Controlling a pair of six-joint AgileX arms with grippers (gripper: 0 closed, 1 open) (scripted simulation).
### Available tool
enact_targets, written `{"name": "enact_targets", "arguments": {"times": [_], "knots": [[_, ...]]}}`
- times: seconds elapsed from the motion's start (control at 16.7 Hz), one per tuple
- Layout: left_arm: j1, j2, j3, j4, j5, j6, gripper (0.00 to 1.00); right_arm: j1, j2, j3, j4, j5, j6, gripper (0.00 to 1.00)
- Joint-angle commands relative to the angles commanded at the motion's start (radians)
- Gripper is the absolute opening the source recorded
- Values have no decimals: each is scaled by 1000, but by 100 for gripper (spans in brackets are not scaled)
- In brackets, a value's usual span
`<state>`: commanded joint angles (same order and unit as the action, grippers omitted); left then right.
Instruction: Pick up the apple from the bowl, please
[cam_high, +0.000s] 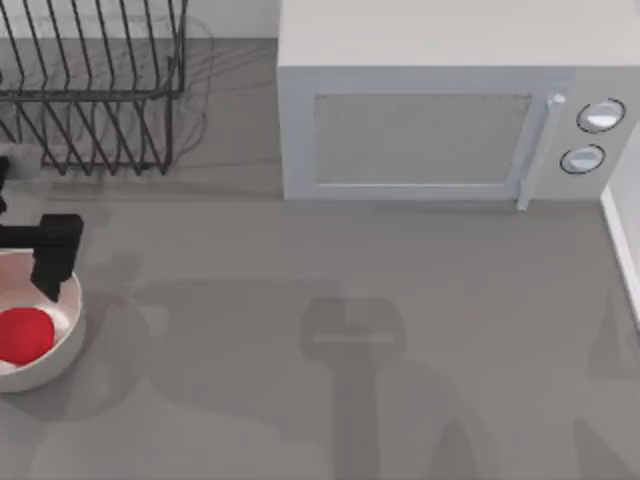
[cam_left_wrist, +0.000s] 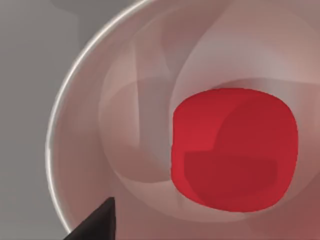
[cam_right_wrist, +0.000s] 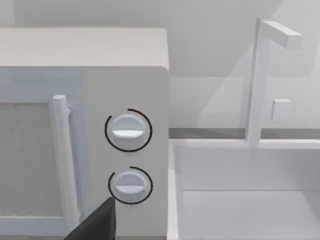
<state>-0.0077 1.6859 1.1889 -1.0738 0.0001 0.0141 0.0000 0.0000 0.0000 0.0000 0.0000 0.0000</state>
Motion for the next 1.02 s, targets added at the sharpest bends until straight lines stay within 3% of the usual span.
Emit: {"name": "enact_targets", "arguments": {"times": [0.42, 0.78, 1.02], "knots": [[2, 16, -30, 41, 0, 1, 100, 0, 0, 0, 0, 0, 0, 100], [3, 141, -180, 343, 0, 4, 100, 0, 0, 0, 0, 0, 0, 100], [3, 196, -242, 438, 1, 6, 100, 0, 0, 0, 0, 0, 0, 100]]}}
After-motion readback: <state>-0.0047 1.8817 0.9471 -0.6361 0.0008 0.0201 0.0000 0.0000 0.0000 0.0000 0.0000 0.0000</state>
